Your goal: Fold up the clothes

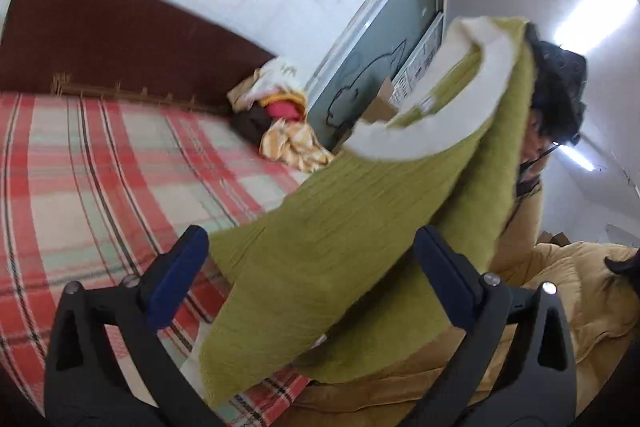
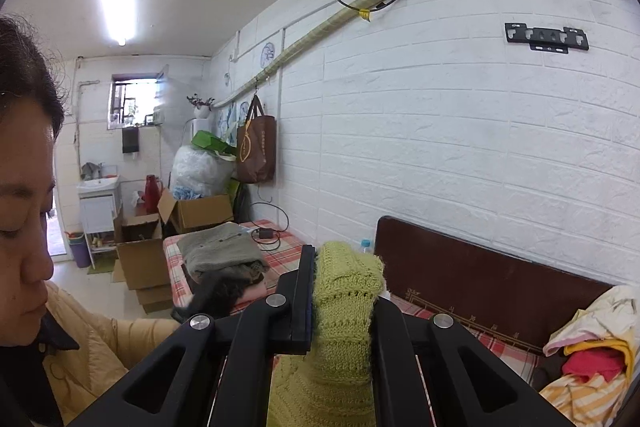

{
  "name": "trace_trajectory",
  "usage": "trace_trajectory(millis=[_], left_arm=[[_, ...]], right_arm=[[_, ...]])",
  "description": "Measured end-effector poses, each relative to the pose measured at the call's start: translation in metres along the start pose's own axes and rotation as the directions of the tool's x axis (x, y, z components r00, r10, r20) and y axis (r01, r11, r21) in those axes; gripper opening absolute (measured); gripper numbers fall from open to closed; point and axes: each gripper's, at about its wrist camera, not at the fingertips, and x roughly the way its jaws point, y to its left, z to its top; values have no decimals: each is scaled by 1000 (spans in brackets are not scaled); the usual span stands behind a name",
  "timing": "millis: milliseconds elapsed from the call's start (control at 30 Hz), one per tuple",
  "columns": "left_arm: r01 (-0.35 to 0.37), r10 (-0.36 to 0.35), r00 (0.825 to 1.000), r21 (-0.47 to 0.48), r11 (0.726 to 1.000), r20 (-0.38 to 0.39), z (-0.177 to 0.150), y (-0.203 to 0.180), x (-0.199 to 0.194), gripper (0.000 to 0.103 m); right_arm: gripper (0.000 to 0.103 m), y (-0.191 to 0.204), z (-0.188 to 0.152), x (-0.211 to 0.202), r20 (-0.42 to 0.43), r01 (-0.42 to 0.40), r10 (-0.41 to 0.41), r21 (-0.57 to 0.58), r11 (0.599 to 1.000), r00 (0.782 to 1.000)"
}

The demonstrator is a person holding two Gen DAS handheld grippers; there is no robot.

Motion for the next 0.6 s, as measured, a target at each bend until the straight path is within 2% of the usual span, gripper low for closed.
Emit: trace_trajectory(millis=[67,167,200,267,300,333,367,400,433,500,600], left_arm=[[18,-24,996,-77,997,-84,-17,29,29,102],[128,-161,972,-190,973,-170,-31,56,64,102],[184,-226,956,-216,959,-189,-34,59,74,102],[306,-362,906,-253,918,-217,-39,58,91,102],[344,-402,888,-255,903,-223,-40,53,95,102],[376,-433,872,-253,891,-229,-42,48,99,93],[394,-447,863,-241,887,-234,-43,41,99,80],[391,-436,868,-214,895,-236,-44,33,96,36],[381,-416,878,-181,907,-235,-45,26,93,14],[366,-384,903,-123,922,-191,-44,11,78,13],[339,-344,936,-67,938,-78,-31,-4,47,13]], right_arm=[[5,0,0,1,-1,2,-2,7,1000,1000],[5,2,2,1,1,-14,14,11,1000,1000],[5,4,2,2,-2,-16,16,7,1000,1000],[5,5,1,4,-9,-23,23,11,1000,1000],[5,6,0,5,-13,-24,24,15,1000,1000],[5,5,-2,7,-18,-25,25,16,1000,1000],[5,4,-3,8,-22,-21,21,23,1000,1000],[5,3,-5,9,-27,-20,21,32,999,999],[5,1,-7,9,-31,-18,19,37,999,999],[5,-4,-12,9,-39,-2,4,58,998,999],[5,-11,-17,4,-29,18,-16,85,996,999]])
